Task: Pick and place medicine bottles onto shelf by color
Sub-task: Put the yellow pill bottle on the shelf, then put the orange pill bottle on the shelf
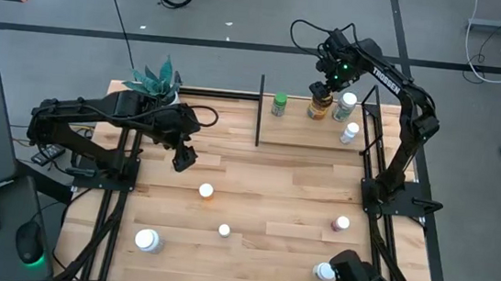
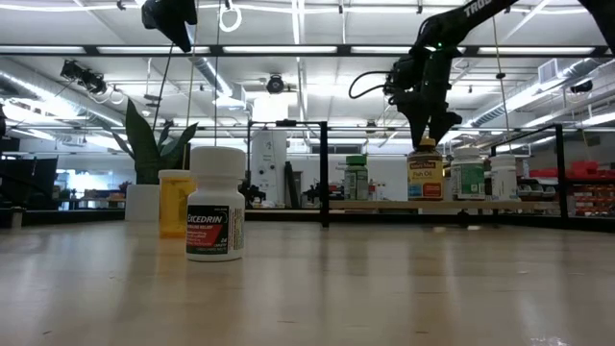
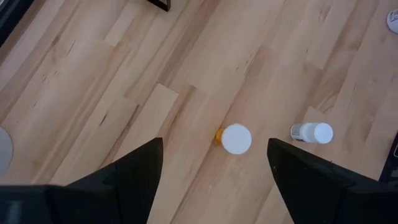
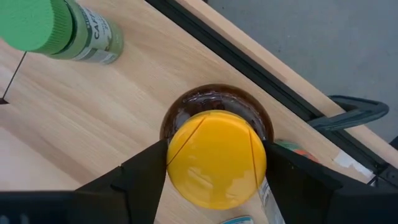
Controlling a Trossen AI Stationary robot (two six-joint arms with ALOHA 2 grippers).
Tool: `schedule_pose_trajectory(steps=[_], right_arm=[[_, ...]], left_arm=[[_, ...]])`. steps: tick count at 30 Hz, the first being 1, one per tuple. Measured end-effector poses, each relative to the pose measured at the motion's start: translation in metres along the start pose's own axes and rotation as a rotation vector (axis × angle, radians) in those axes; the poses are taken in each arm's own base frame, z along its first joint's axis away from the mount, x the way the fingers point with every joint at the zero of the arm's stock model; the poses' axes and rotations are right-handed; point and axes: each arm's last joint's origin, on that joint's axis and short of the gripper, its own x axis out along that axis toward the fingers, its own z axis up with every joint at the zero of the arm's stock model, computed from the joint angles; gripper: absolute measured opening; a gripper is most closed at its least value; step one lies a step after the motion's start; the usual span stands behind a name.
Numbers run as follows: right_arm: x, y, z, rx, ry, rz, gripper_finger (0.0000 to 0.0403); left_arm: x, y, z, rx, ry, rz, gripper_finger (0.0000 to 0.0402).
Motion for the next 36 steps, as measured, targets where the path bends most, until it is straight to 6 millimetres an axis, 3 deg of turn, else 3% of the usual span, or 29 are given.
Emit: schedule_pose_trajectory(steps=[9, 21, 29, 36], right_arm=[[-0.004, 0.0, -0.005, 0.009, 0.05, 0.0, 0.0312], [-0.052, 0.016, -0.005, 0.039, 0.036, 0.0, 0.0334], [-0.08, 0.073, -0.012, -0.028, -0.016, 0.007, 0.033], [-0.08, 0.144, -0.036, -0.09, 0.015, 0.081, 0.0329]], left_arm=[[0.0, 0.0, 0.0, 0.013, 0.001, 0.0, 0.0293], [0.0, -0.005, -0.002, 0.131, 0.008, -0.038, 0.0293], [0.008, -0.006, 0.001, 0.21, 0.03, -0.029, 0.0293], [0.046, -0.009, -0.008, 0.296, 0.162, 0.008, 0.0293]])
